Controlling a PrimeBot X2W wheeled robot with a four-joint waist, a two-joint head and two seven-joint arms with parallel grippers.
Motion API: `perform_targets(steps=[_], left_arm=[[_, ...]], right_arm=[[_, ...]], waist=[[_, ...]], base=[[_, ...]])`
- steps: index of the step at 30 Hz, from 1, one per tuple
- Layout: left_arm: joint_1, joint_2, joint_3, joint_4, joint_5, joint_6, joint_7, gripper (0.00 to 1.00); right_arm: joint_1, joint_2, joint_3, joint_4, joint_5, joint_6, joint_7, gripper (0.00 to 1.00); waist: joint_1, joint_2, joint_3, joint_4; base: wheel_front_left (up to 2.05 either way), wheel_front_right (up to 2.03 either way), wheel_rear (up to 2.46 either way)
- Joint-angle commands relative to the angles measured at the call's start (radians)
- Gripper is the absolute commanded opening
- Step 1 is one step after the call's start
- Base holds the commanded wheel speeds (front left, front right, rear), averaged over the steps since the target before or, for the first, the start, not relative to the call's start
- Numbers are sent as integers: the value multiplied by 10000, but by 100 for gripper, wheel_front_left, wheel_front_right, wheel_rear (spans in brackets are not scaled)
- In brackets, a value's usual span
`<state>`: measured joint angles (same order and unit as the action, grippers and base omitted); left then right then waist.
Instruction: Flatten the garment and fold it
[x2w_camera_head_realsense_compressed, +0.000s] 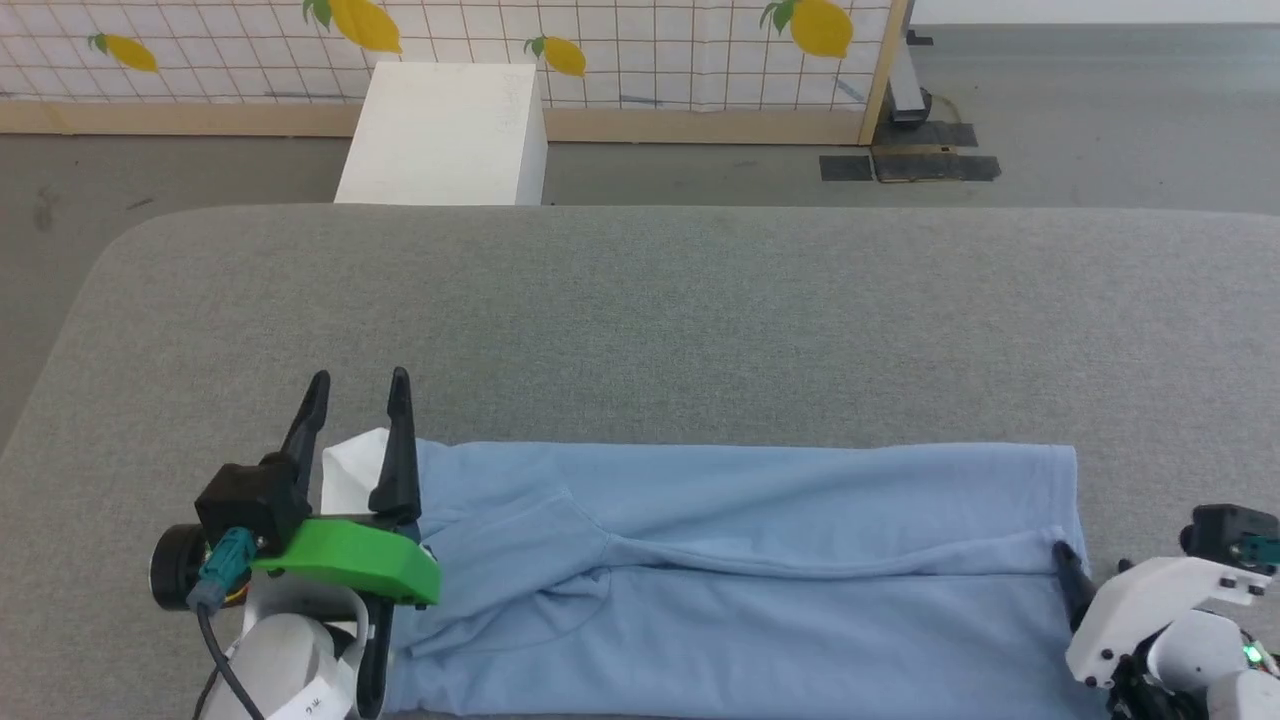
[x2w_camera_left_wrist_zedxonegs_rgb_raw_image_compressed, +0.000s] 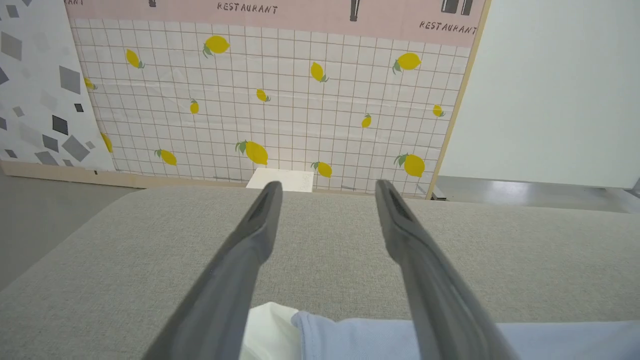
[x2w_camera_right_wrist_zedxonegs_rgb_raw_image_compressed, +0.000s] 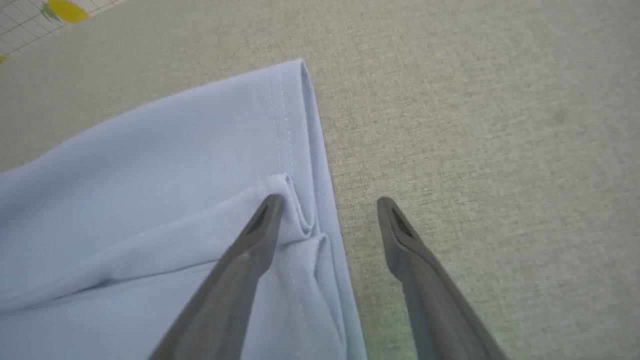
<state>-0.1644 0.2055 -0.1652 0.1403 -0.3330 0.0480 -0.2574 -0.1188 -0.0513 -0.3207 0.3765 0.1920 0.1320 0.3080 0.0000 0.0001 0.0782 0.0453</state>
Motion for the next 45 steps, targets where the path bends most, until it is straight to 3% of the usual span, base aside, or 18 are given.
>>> perform_targets(steps=[1,6,7,8,10,11,12,19,26,36,40,45], left_arm=[[-178,-96,122,215,117,-105,-42,100],[-321,-316,386,589,316,-391,-42,100],[-321,-354,449,649,352,-448,-42,100],[-316,-382,499,688,380,-490,-42,100],[-297,-451,611,748,430,-578,-43,100],[-283,-488,672,769,460,-617,-43,100],[-268,-518,728,794,472,-645,-43,100],[-267,-731,1057,880,654,-834,-43,100],[-336,-916,1213,950,841,-982,-43,100],[-306,-1046,1444,1014,1039,-1151,-43,100],[-254,-1079,1522,1015,1123,-1189,-43,100],[-156,-1095,1624,1053,1184,-1241,-43,100]], right_arm=[[-319,9,-30,309,-161,-13,252,100],[-638,9,306,1143,-461,-13,1498,100],[-602,10,380,1259,-482,-13,1940,95],[-559,10,455,1295,-477,-13,2279,50],[-436,10,620,1216,-367,-13,2890,23],[-356,10,740,1096,-268,-13,3131,4],[-292,10,795,962,-225,-13,3252,0],[24,10,557,-311,-632,-13,3158,0],[-73,10,-1162,-1096,-2290,-13,2287,0],[-392,-109,-3618,-1294,-4459,-13,1193,0],[-490,-320,-3694,-1128,-4668,-13,931,0],[-334,-394,-2799,-1523,-4322,-13,1278,0]], waist=[[0,-1,23,-24],[0,-1,67,-9],[0,-1,61,2],[0,-1,54,11],[0,-1,42,29],[0,-1,36,33],[0,-1,32,32],[0,-1,60,25],[0,-1,175,72],[0,-1,269,84],[0,-1,274,38],[0,-1,187,-34]], base=[[0,0,0],[0,0,0],[0,0,0],[0,0,0],[0,0,0],[0,0,0],[0,0,0],[0,0,0],[0,0,0],[0,0,0],[0,0,0],[0,0,0]])
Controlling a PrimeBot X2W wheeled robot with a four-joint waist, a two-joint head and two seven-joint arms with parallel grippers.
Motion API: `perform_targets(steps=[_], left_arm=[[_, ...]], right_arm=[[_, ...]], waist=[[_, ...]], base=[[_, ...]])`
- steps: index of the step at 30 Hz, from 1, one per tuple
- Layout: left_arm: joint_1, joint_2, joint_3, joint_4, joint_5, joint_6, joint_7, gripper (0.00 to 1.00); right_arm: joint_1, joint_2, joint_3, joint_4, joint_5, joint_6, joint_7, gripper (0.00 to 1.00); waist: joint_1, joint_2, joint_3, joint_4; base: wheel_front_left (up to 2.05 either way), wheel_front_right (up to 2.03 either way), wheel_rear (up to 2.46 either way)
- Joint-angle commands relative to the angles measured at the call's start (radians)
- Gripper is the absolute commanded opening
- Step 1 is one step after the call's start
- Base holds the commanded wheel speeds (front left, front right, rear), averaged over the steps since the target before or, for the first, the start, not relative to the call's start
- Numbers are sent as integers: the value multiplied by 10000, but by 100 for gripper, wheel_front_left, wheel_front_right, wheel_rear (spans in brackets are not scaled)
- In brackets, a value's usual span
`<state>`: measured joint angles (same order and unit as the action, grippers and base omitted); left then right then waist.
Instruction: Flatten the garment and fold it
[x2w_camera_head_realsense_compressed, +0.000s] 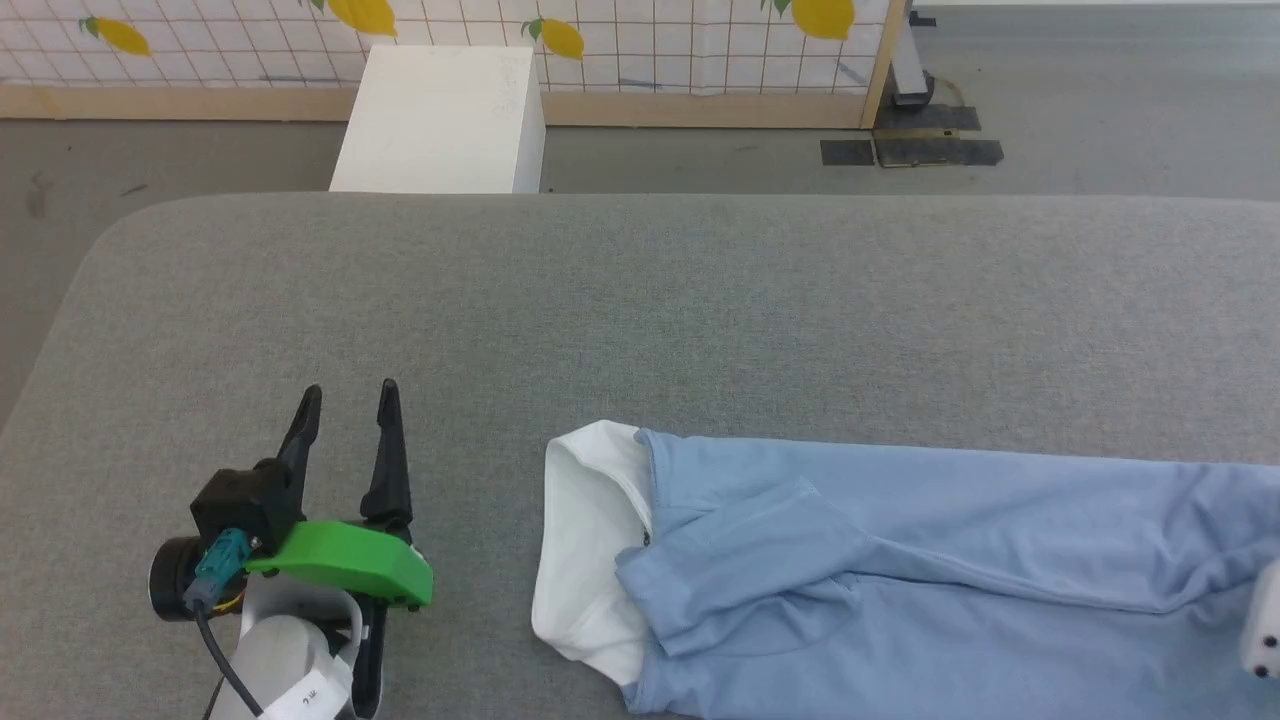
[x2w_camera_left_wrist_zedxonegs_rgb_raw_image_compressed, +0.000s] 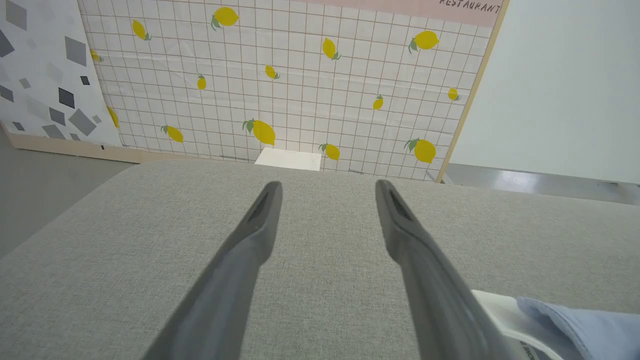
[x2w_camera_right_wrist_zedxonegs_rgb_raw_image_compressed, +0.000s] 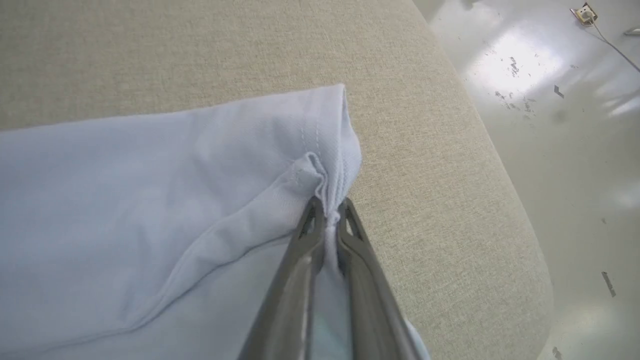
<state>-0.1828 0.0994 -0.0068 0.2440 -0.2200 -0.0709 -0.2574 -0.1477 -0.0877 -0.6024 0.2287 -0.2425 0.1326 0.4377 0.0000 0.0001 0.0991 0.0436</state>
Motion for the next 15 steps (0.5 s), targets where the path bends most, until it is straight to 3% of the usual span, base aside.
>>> perform_targets(steps=[1,6,11,15], left_arm=[[53,-36,62,31,63,-65,-43,100],[112,-39,100,88,111,-126,-43,100],[50,-70,74,139,158,-168,-43,100],[-37,-95,67,159,171,-190,-43,100]], right_arm=[[45,-18,364,-364,195,-19,219,0],[835,69,2190,-2724,1137,-19,1772,0],[1508,-101,4700,-5853,2073,-19,3735,0],[1260,-450,6660,-6779,2462,-19,4221,0]], waist=[[0,-1,-50,-30],[0,-1,-151,-42],[0,-1,-156,43],[0,-1,-55,122]], base=[[0,0,0],[0,0,0],[0,0,0],[0,0,0]])
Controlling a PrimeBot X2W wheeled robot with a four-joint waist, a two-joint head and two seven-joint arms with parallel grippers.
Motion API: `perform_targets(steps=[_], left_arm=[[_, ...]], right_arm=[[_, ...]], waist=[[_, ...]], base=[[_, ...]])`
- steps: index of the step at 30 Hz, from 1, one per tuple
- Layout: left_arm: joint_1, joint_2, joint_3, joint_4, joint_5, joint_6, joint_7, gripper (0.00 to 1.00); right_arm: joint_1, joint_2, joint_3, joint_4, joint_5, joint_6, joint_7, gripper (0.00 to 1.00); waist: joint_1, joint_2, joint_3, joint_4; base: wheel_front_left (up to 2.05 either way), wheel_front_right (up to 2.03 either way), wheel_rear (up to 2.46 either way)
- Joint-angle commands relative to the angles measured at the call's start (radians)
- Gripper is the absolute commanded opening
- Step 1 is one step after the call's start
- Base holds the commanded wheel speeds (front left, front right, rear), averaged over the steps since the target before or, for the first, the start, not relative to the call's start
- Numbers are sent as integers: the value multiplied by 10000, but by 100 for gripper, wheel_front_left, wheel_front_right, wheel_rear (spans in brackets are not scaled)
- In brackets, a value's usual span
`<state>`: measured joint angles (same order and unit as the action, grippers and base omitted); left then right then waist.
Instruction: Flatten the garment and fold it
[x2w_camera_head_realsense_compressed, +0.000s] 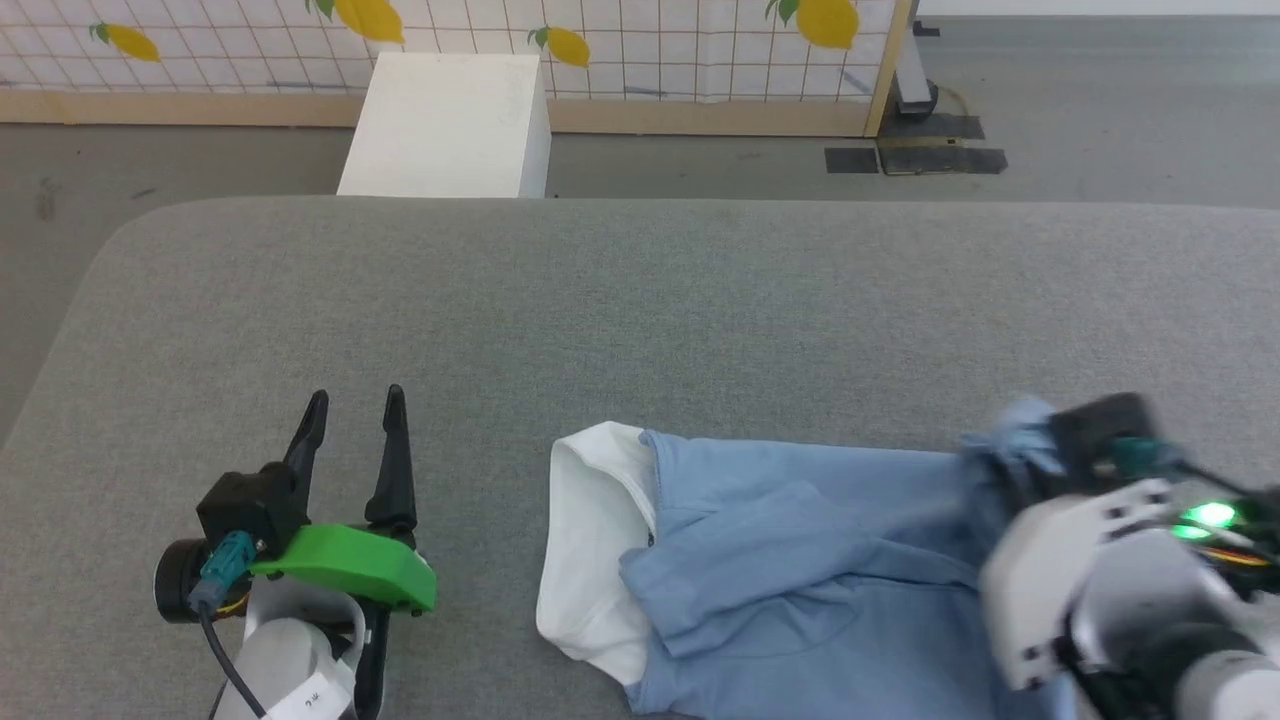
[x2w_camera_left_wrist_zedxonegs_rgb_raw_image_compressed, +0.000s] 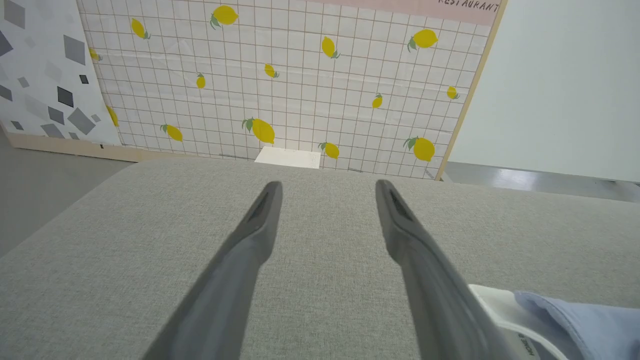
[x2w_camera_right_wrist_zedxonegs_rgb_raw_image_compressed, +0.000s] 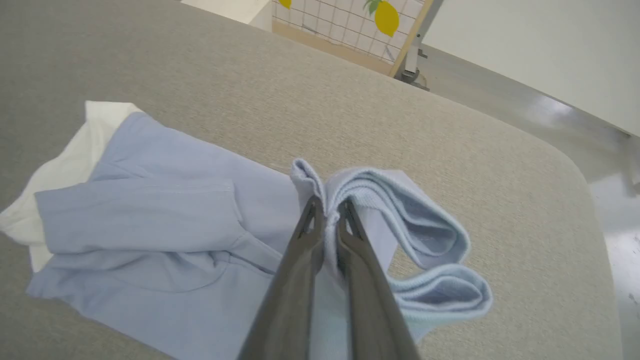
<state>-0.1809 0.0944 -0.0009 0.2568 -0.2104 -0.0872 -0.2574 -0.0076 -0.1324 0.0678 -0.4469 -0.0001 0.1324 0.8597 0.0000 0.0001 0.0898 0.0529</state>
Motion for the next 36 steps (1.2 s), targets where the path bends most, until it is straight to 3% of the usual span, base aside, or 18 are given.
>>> perform_targets(steps=[1,6,11,21,22,23,30,36], left_arm=[[-89,-49,10,33,77,-34,-43,100],[-280,-93,-48,90,79,-85,-43,100],[-492,-163,-105,159,45,-141,-43,100],[-621,-262,-26,297,47,-207,-43,100],[-616,-270,-15,303,53,-210,-43,100],[-609,-280,0,306,62,-213,-43,100],[-532,-322,111,361,130,-222,-43,100],[-422,-335,224,324,193,-236,-43,100]], right_arm=[[-325,-33,465,-11,119,-17,13,0],[-1559,69,2523,1046,240,-17,-471,0],[-2788,472,4281,2993,530,-17,-1176,0],[-4131,797,5837,6549,1453,-17,-2272,0],[-4215,805,5936,6712,1589,-17,-2367,35],[-4324,811,6077,6852,1756,-17,-2519,98],[-4916,819,6643,6664,2815,-17,-3854,100],[-4752,820,5514,5587,3035,-17,-5972,100]], waist=[[0,-1,83,51],[0,-1,313,245],[0,-1,581,552],[0,-1,841,933],[0,-1,840,944],[0,-1,838,948],[0,-1,679,779],[0,-1,427,470]], base=[[0,0,0],[0,0,0],[0,0,0],[0,0,0],[0,0,0],[0,0,0],[0,0,0],[0,0,0]])
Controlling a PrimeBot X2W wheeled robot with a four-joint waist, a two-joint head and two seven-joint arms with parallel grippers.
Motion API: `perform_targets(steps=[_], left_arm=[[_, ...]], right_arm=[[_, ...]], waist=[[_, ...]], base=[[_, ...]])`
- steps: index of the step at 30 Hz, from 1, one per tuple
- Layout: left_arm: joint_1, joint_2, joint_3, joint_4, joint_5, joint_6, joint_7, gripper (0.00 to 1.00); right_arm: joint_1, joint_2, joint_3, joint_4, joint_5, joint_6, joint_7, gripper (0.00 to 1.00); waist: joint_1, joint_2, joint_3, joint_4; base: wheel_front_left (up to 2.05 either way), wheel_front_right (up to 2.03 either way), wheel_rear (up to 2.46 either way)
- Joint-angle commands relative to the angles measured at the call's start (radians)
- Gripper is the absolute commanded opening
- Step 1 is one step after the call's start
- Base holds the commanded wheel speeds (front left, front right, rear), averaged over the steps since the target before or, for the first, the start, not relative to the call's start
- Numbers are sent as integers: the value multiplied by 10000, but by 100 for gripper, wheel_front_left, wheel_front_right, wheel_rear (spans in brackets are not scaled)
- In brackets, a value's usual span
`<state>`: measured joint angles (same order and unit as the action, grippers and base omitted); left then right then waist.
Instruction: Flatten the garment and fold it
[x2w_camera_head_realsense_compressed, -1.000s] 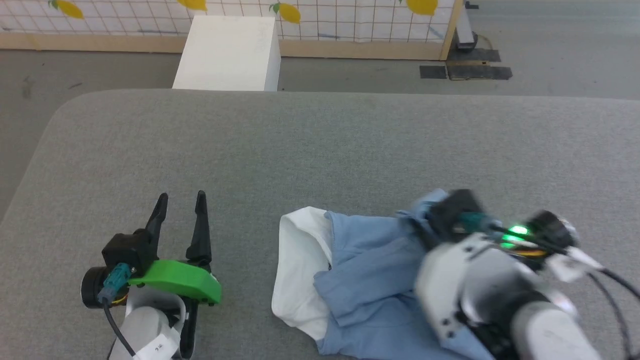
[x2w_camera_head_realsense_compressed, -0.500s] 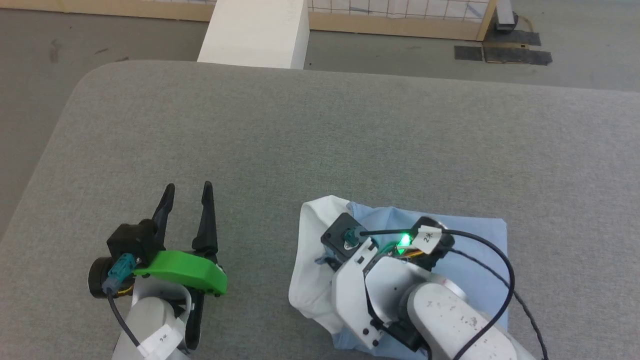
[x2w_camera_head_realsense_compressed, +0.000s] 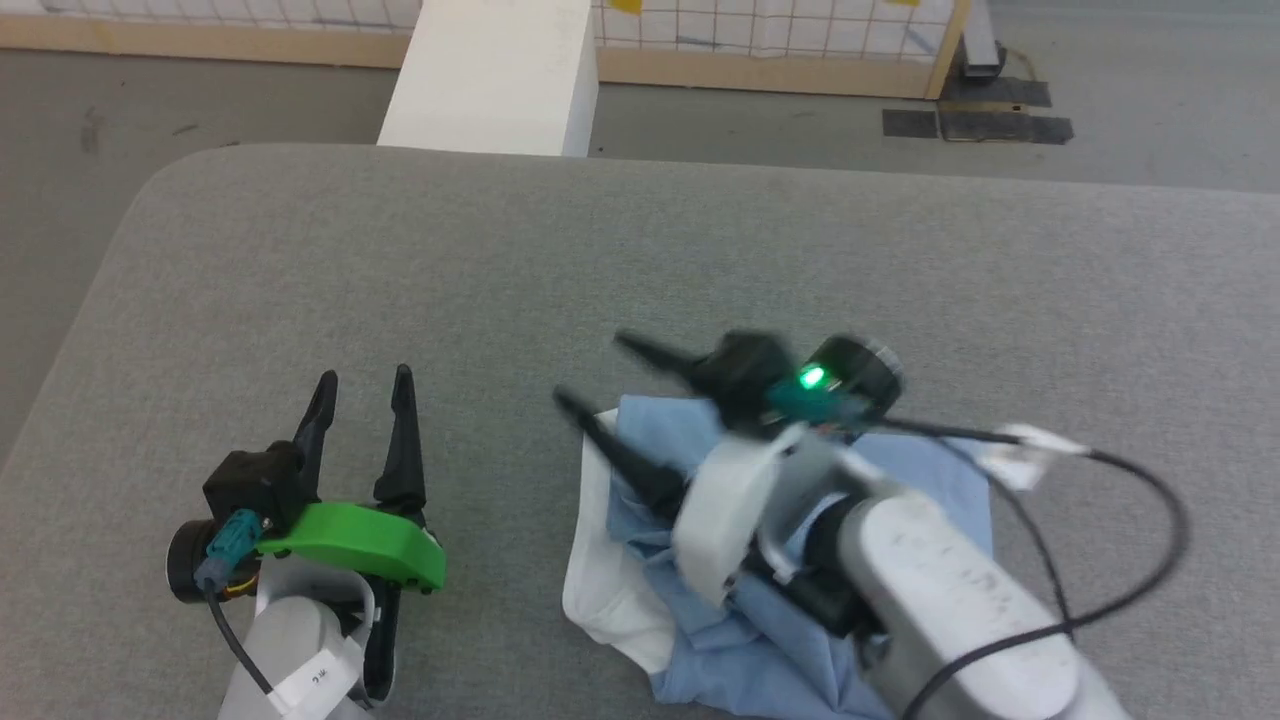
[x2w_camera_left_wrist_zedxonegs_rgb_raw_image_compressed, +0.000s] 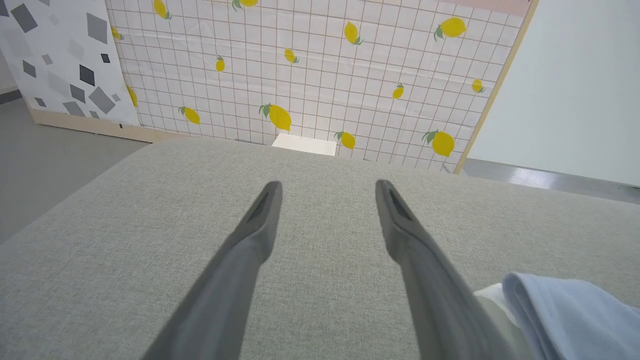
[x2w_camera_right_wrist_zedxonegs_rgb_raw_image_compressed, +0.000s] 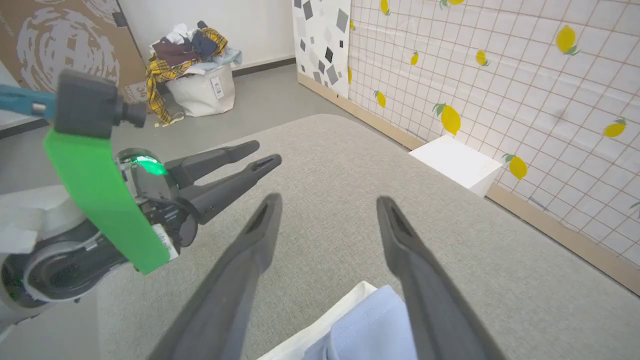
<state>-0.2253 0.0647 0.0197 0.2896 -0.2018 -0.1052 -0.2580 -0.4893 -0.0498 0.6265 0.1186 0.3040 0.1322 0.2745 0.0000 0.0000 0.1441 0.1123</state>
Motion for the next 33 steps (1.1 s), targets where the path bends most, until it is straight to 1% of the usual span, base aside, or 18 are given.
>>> perform_targets(steps=[1,4,5,8,9,10,14,17,19,20,21,24,29,33], left_arm=[[51,-37,41,-18,119,-60,-38,100],[128,-35,88,-61,159,-67,-38,100],[153,-34,107,-81,169,-70,-38,100],[233,-30,165,-159,204,-71,-38,100],[254,-30,183,-184,212,-70,-38,100],[304,-34,223,-264,239,-73,-38,100],[295,-42,227,-311,259,-87,-38,100],[297,-49,248,-351,262,-96,-38,100],[304,-55,248,-364,263,-101,-38,100],[312,-60,240,-366,260,-105,-38,100],[316,-64,231,-366,260,-108,-38,100],[328,-75,192,-335,259,-117,-38,100],[326,-88,158,-247,242,-131,-38,100],[336,-95,159,-188,235,-139,-38,100]], right_arm=[[223,-6,-481,-320,-37,-15,-566,100],[810,-6,-1820,-978,-220,-15,-1749,100],[1143,-6,-2413,-1228,-249,-15,-2124,100],[2132,-6,-3988,-1803,-320,-15,-2863,100],[2403,-6,-4358,-1919,-331,-15,-2991,100],[3334,-6,-5551,-1999,-279,-15,-3123,100],[4235,-5,-6595,-1802,-95,-15,-2932,100],[4625,-5,-7008,-1465,275,-15,-2633,100],[4798,-5,-7198,-1040,980,-15,-2279,100],[4901,-5,-7297,-664,1664,-15,-1962,100],[4946,-5,-7338,-410,2111,-15,-1761,100],[5052,-5,-7240,434,3235,-15,-980,100],[5018,-5,-6831,1258,3962,-15,-202,100],[4874,-5,-6520,1691,3988,-15,115,100]], waist=[[0,0,-158,-182],[0,0,-274,-325],[0,0,-314,-373],[0,0,-388,-514],[0,0,-398,-551],[0,0,-426,-636],[0,0,-443,-665],[0,0,-447,-685],[0,0,-456,-680],[0,0,-466,-669],[0,0,-472,-659],[0,0,-495,-628],[0,0,-543,-569],[0,0,-570,-550]], base=[[0,0,0],[0,0,0],[0,0,0],[0,0,0],[0,0,0],[0,0,0],[0,0,0],[0,0,0],[0,0,0],[0,0,0],[0,0,0],[0,0,0],[0,0,0],[0,0,0]])
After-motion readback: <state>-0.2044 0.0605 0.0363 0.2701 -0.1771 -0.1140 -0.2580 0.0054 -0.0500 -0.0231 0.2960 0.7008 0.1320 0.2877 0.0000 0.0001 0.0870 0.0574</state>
